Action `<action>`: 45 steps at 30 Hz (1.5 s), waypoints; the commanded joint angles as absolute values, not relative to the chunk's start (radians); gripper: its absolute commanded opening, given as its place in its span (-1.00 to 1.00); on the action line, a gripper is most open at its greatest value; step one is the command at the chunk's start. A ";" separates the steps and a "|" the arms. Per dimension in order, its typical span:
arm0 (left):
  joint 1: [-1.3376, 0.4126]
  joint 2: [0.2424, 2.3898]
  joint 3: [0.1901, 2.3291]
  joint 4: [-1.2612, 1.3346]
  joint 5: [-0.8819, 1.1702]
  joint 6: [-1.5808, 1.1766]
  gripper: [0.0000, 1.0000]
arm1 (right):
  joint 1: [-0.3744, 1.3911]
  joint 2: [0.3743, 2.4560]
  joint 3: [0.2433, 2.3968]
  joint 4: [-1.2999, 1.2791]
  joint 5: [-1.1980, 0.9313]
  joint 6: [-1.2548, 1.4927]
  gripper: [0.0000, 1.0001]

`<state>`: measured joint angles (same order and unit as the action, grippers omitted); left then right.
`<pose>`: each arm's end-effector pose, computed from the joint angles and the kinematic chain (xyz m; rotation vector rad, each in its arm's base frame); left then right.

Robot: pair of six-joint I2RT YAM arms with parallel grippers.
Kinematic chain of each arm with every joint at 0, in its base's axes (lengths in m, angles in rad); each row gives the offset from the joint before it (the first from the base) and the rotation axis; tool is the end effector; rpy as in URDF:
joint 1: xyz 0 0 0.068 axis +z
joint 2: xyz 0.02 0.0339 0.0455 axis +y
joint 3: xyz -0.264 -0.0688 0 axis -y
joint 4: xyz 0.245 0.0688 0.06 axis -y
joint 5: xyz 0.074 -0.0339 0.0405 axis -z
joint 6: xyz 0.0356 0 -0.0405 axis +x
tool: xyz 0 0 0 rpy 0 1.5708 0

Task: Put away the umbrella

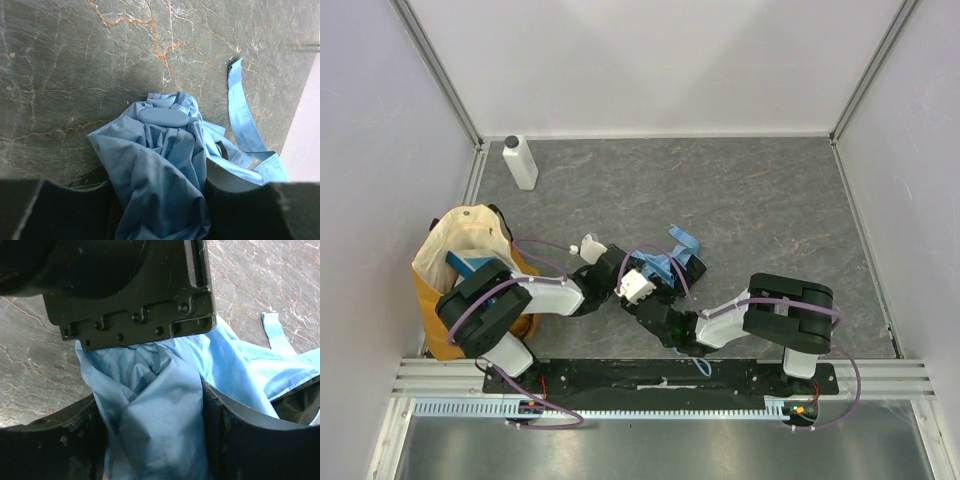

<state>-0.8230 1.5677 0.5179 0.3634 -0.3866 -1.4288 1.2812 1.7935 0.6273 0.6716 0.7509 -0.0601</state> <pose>0.1975 -0.1932 0.1271 -0.8940 2.1424 -0.7932 0.1141 0.2978 0.1219 -0.8194 1.7423 0.0361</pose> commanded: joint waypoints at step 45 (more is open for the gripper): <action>-0.664 1.391 0.216 0.817 -0.095 -1.322 0.87 | 0.594 2.043 0.509 0.919 -0.670 0.572 -1.00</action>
